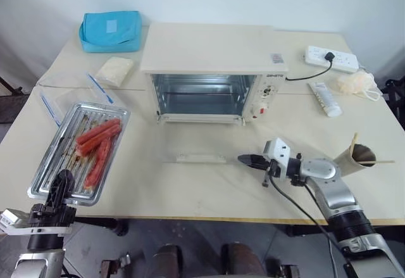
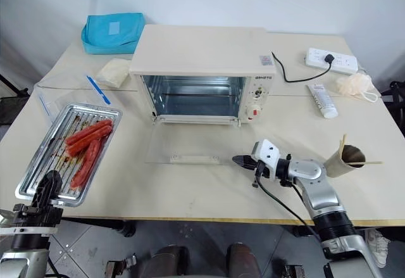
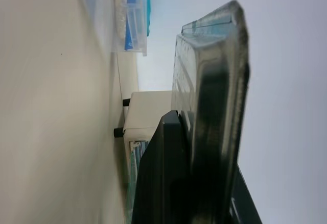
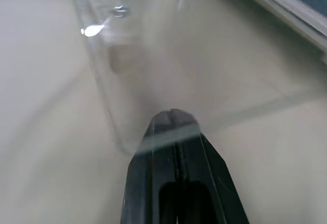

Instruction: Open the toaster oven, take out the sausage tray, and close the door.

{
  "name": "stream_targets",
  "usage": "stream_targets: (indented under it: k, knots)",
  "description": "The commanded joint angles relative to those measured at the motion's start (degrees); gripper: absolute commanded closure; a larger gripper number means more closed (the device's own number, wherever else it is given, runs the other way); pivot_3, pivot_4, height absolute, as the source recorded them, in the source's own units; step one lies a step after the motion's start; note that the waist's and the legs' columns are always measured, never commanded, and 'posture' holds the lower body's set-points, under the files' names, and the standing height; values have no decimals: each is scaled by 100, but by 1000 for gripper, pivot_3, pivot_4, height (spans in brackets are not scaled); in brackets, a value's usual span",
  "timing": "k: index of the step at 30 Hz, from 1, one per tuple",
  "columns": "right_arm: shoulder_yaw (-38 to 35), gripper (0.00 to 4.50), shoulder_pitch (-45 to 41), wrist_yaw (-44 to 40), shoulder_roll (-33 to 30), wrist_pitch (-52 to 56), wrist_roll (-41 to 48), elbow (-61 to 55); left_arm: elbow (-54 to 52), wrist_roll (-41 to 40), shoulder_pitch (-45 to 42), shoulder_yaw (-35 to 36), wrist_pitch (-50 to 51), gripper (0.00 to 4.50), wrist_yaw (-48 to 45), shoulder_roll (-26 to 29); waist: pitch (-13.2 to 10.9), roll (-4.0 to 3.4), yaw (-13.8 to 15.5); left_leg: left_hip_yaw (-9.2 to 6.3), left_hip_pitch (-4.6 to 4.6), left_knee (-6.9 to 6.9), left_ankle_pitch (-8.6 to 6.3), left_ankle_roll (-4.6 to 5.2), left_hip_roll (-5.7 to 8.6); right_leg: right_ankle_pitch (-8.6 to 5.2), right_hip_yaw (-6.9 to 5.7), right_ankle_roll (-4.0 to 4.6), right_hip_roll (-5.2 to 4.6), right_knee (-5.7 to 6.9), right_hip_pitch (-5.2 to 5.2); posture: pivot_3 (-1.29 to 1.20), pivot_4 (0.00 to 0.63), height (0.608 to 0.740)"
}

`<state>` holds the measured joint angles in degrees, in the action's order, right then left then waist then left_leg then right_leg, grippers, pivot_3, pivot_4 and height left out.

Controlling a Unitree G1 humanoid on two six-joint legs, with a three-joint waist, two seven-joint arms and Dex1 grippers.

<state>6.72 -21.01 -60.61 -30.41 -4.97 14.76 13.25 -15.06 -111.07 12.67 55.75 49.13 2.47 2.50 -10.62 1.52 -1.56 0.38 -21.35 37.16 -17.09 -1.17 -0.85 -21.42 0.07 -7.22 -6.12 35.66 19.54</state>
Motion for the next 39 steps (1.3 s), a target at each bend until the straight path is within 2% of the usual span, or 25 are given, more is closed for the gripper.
stream_targets:
  k: [1,8,13,18,22,24,30,32,33,39]
  knots:
    - [-451,4465,-92,-36,52,60,548,-504,-278,-193,-11,228,34,4500,-68,6,0,0,2,0,-4,0,-4,1,0,0,-1,-1,0,-6,0,0,150,740]
    - [-1069,4465,-581,583,121,1023,1307,-1269,-312,-193,134,204,271,4500,-159,110,-1,-2,-6,4,-12,0,-30,10,-3,0,0,-2,0,-27,3,0,150,740]
    - [-1320,4465,-868,474,14,1948,2162,-1786,-320,-193,292,77,506,4500,-297,279,-1,-3,-1,1,-13,-9,-33,6,-10,0,-1,-1,3,-37,4,0,150,740]
    - [-1425,4465,-748,336,-223,2142,2217,-2024,-316,-193,450,-54,674,4500,-498,452,-3,-5,9,2,-22,-9,-41,17,-5,0,-1,-1,-7,-57,3,0,150,740]
    - [-1587,3674,251,-518,-1027,1935,2117,-2696,-297,-193,725,-640,1083,4500,-701,983,-6,-11,69,-3,-33,-10,-59,27,-1,-1,-9,0,-11,-75,3,0,150,740]
    - [-1647,2968,774,-809,-1335,1937,2140,-2972,-172,-193,714,-867,1224,4500,-810,1292,-6,-14,121,-6,-42,-9,-69,30,-1,-2,-13,3,-11,-94,5,0,150,740]
    - [-2104,900,1803,-602,-1370,1661,2019,-3480,325,-193,426,-1671,1644,4500,-1053,2256,-14,-32,124,-1,-60,1,-70,37,1,-2,-18,2,-11,-107,7,0,150,740]
    - [-2424,228,2184,-658,-1071,1286,2251,-3606,637,-193,23,-2090,1799,4500,-972,2585,-15,-34,141,-1,-60,3,-67,36,1,-2,-18,2,-11,-104,7,0,150,740]
    - [-2509,46,2381,-634,-1044,1276,2279,-3687,796,-193,-185,-2292,1884,4500,-950,2713,-15,-34,146,-7,-60,2,-63,31,1,-2,-24,2,-9,-100,7,0,150,740]
    - [-2825,46,3183,-432,-969,1420,2570,-4171,1643,-193,-1496,-3462,2136,4500,-699,3161,-19,-50,159,-24,-60,3,-49,28,10,-1,-38,1,-14,-71,7,0,150,740]
